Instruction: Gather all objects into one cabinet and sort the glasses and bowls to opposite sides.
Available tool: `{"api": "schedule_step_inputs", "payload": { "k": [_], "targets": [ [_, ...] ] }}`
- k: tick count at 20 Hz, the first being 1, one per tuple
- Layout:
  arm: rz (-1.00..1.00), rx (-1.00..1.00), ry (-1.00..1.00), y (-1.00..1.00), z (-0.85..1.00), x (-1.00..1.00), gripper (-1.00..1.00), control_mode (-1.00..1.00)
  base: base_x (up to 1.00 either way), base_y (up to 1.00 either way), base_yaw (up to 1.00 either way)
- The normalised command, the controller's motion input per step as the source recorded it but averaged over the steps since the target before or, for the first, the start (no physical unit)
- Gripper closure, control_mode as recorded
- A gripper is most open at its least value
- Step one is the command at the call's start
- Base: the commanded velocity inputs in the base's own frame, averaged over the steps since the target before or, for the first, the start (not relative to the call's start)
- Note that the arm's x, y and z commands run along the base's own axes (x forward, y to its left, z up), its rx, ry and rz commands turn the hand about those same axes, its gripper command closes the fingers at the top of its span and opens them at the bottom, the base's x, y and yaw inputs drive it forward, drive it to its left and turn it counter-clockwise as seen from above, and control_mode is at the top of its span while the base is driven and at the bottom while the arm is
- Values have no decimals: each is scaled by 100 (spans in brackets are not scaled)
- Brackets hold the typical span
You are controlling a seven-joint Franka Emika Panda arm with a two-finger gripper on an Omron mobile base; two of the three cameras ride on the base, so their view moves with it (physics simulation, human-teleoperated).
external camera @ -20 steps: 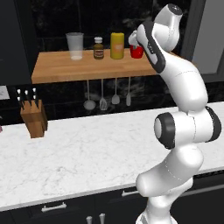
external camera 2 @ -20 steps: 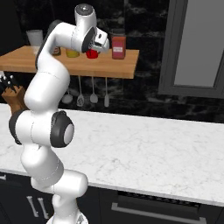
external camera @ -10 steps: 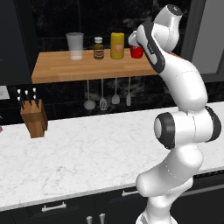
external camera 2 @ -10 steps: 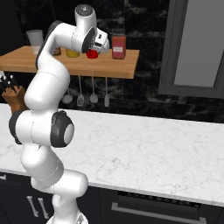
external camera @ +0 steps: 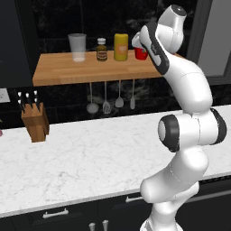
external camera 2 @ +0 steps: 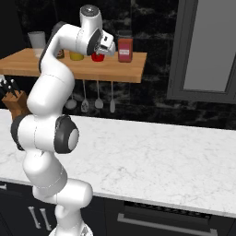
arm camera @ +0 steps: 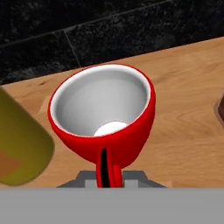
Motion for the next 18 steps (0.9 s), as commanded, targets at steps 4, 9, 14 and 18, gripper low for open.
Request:
{"api": "schedule_step_inputs", "payload": {
  "k": [4, 9, 14, 18],
  "targets": [
    [0, 0, 1, 0, -8, 17, 100, -100, 0, 0, 0],
    [0, 0, 0, 0, 0, 0, 100, -100, 0, 0, 0],
    [3, 0, -5, 4, 1, -69, 100, -100, 0, 0, 0],
    [30, -9, -8, 48, 12, -100, 100, -100, 0, 0, 0]
  ]
}}
